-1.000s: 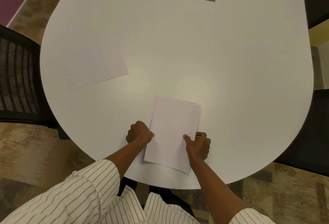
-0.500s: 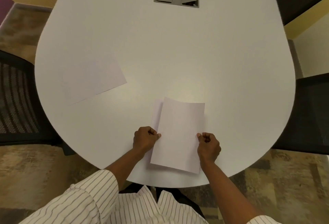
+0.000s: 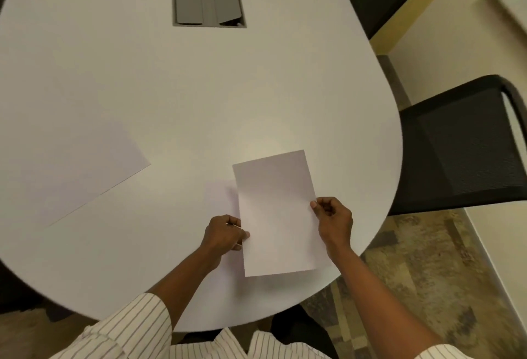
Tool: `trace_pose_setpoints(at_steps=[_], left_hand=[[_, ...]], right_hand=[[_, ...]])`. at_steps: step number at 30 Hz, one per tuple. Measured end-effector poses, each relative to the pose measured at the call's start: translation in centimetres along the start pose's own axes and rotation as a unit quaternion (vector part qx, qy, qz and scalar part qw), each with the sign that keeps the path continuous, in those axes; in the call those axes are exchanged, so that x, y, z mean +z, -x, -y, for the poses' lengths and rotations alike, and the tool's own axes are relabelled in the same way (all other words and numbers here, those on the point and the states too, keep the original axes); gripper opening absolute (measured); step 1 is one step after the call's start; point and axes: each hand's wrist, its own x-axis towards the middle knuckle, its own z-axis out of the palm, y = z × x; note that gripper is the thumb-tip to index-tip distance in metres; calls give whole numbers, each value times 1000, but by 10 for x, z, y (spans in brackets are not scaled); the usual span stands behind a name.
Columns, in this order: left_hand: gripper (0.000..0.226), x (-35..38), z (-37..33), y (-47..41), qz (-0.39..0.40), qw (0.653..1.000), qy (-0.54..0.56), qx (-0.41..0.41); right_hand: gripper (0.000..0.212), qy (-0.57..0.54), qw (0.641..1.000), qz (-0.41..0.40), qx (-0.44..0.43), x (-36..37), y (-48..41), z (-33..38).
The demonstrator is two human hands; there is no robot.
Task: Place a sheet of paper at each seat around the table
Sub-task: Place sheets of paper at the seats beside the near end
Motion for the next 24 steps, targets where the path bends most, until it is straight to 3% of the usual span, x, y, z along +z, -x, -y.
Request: trace_pose_setpoints(at_steps=[7,24], left_hand=[[22,70,-39,-34,45,998,38,27],[27,276,-143,-95,-20,992,123,-8]], right_hand=[[4,47,997,51,-47,-51,-97,13],[14,240,949,163,-120,-96,-364,48]])
